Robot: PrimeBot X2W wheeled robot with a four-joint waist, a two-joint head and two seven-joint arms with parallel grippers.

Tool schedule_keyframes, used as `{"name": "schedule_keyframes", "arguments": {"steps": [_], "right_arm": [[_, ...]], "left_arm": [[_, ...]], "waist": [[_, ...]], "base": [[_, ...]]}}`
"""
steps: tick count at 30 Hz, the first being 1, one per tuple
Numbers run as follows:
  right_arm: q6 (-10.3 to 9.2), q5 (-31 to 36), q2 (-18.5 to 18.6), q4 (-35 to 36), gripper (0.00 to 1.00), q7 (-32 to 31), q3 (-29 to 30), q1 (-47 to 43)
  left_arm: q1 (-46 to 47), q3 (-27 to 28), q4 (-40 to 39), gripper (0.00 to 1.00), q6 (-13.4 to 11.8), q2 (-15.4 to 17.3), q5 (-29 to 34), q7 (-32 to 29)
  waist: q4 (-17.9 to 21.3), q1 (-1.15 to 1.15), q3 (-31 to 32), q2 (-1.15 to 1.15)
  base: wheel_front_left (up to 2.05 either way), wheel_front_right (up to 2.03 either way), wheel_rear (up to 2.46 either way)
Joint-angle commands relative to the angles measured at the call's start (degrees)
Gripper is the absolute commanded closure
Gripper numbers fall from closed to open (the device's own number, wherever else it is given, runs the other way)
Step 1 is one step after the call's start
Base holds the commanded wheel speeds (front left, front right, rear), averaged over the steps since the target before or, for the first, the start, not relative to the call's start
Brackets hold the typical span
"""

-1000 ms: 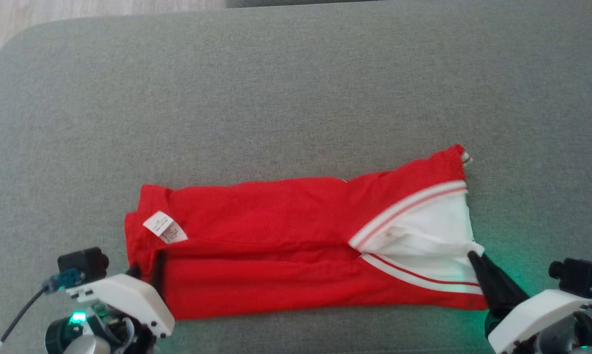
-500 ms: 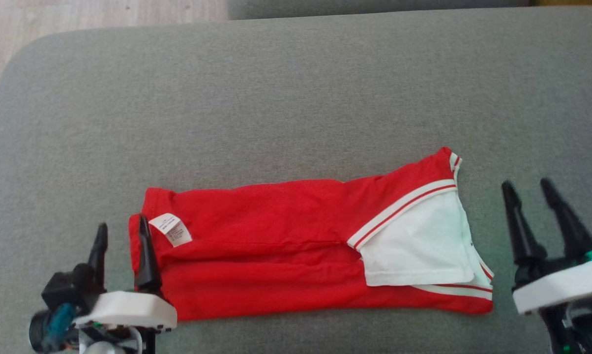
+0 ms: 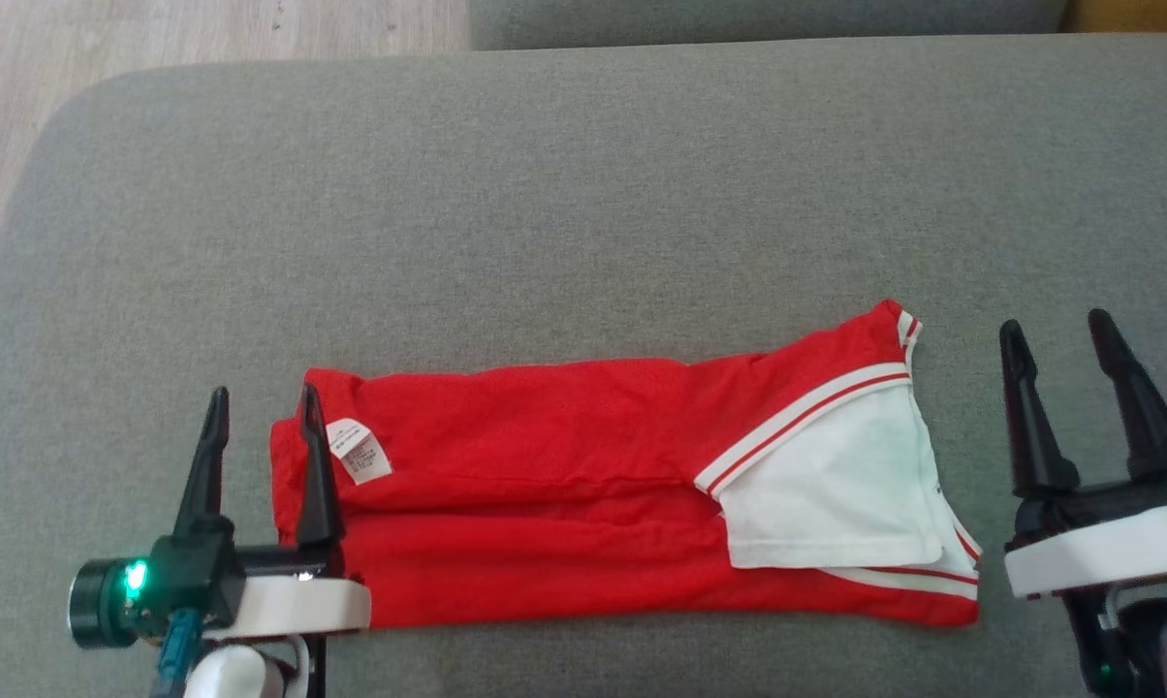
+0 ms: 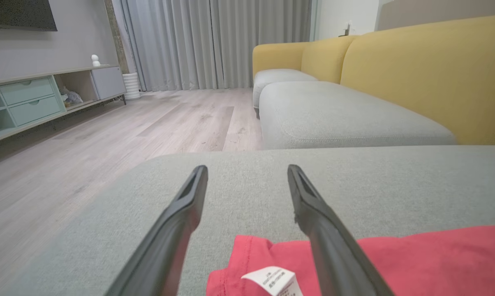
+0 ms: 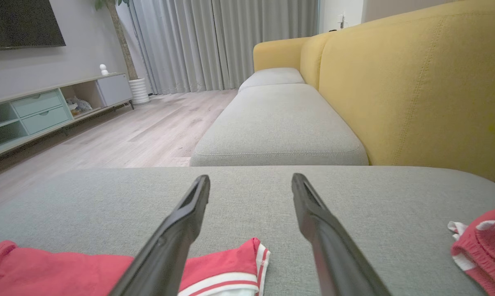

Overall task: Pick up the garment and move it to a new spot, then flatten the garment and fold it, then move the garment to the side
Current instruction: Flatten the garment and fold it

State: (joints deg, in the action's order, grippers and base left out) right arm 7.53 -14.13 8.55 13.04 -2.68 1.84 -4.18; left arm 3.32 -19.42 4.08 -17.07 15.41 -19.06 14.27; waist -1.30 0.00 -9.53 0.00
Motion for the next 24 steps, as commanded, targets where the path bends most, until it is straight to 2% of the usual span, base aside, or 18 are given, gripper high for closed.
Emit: {"name": "schedule_keyframes", "arguments": {"steps": [1, 12, 16, 24], "right_arm": [[-0.04, -0.4, 0.4, 1.8, 0.00, 0.5, -1.5, 0.9], [-0.04, -0.7, 1.0, -0.3, 0.00, -0.7, -0.6, 0.5], [-0.04, -3.4, 2.2, -7.5, 0.00, -3.1, -1.4, -1.1], [-0.04, -8.7, 4.2, -24.9, 0.00, -3.3, -5.2, 1.3]], "left_arm": [[2.1, 1.8, -0.9, 0.00, 0.2, 0.7, 0.4, 0.5], [4.0, 1.8, 1.9, 0.00, 1.4, 0.3, -0.2, 0.6], [5.0, 1.3, 2.2, 0.00, 2.1, -0.6, -0.4, 0.7], [7.2, 0.8, 4.2, 0.00, 3.8, -2.4, 0.2, 0.7]], "waist": [[-0.1, 0.00, -0.1, 0.00], [-0.8, 0.00, -0.6, 0.00], [-2.4, 0.00, -1.1, 0.00], [-5.2, 0.00, -2.4, 0.00]], "base": [[0.00, 0.00, 0.00], [0.00, 0.00, 0.00], [0.00, 0.00, 0.00], [0.00, 0.00, 0.00]]}}
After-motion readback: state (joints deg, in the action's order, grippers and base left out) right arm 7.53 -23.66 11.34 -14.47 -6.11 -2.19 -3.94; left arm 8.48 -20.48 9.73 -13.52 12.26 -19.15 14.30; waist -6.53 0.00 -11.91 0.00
